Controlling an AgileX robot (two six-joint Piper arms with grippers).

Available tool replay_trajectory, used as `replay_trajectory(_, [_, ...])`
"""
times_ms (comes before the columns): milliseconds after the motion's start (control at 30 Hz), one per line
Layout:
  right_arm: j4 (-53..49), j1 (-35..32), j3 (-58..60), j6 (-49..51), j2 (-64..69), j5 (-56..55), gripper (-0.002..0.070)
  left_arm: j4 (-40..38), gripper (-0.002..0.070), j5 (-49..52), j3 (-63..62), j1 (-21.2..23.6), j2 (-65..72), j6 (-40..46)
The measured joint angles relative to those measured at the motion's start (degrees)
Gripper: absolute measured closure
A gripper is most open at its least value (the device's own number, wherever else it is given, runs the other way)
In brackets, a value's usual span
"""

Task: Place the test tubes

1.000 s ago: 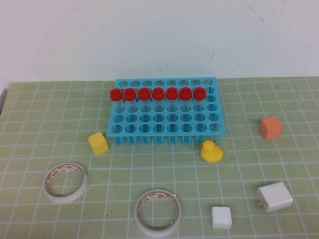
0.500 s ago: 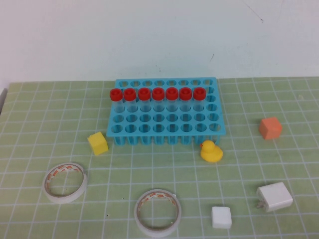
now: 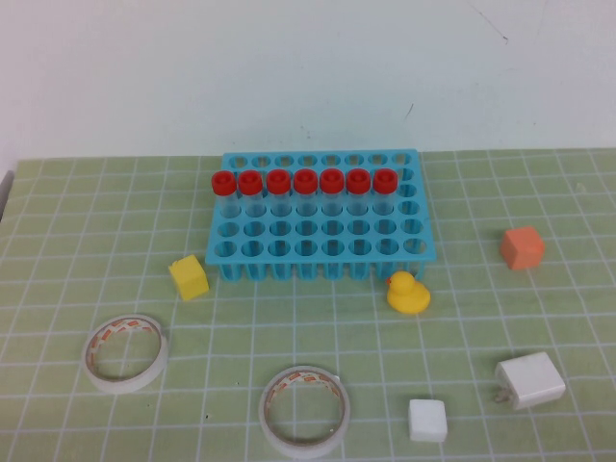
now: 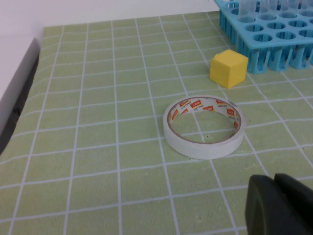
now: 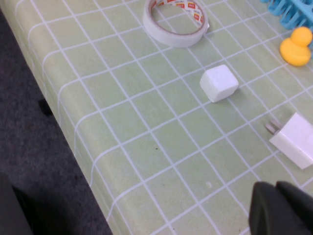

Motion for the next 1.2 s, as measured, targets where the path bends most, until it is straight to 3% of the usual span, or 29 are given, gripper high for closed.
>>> replay_trajectory(700, [0.21,-2.15,0.0,0.0,-3.32,0.0,0.0678,-0.35,0.0676,0.15,0.0,0.0,0.0,0.07])
replay_trajectory(867, [0.41,-11.36,0.0,0.0,-5.84,0.0,0.0678,-0.44,0.0676,0.24,0.0,0.0,0.0,0.07])
replay_trajectory(1000, [0.29,-23.96,0.15,-0.5,-6.24,-0.85,0.0678,-0.46,0.0676,0.24,0.0,0.0,0.0,0.07])
replay_trajectory(1200, [2.65,-41.88,5.9,-0.9,-7.42,-17.86,0.0678,-0.56,0.0676,0.24,0.0,0.0,0.0,0.07])
